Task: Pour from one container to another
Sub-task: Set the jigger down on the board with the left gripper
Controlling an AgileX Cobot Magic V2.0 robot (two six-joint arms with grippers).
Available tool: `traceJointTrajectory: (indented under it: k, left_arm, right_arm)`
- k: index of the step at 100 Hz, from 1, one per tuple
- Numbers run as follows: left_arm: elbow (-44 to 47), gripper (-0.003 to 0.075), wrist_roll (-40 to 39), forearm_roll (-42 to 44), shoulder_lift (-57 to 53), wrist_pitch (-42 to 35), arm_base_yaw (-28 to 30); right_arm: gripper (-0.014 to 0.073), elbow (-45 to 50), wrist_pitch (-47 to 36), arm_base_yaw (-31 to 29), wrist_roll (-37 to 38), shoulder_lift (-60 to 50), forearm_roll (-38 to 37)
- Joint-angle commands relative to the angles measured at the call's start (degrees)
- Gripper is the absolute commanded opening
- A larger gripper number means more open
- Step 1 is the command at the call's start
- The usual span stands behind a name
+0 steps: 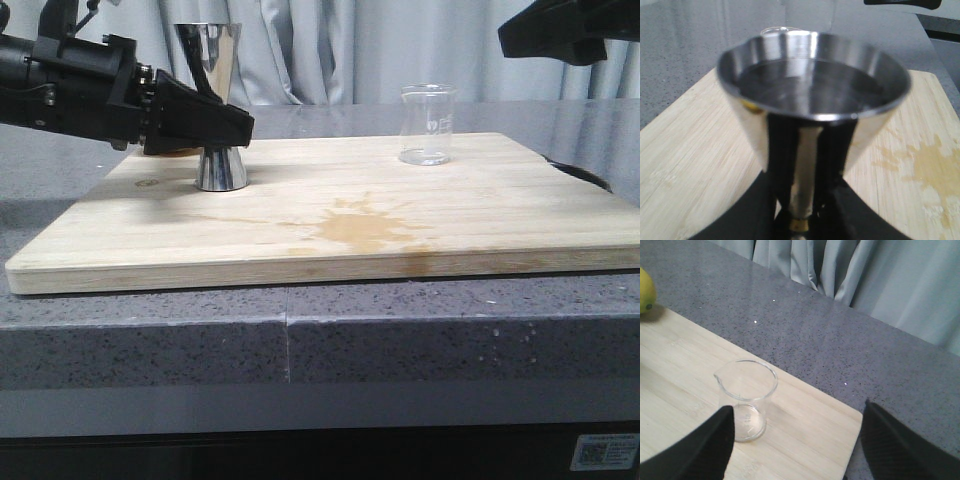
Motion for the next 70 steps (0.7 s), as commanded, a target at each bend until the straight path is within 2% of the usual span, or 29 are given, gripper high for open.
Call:
traceJointTrajectory:
  k: [1, 19, 31, 70]
  left_arm:
    - [-1.01, 0.0136, -0.63, -0.72, -2.23, 5.09, -0.47]
    - [-1.01, 0.0344, -0.74, -0.82, -2.23, 5.09, -0.47]
    - [-1.01, 0.0436, -2.22, -1.69, -2.23, 5.09, -0.47]
    - [-1.01, 0.0444, -2.67, -1.56, -2.45, 5.09, -0.47]
  right_arm:
    - [0.0478, -1.29, -3.83, -0.38, 0.03, -1.96, 1.14]
    - [0.0478, -1.29, -4.1, -0.38, 0.03, -1.96, 1.14]
    - [0.0478, -1.29, -4.1, -0.38, 0.03, -1.96, 1.14]
    - [0.0478, -1.29, -4.1, -0.38, 0.03, -1.96, 1.14]
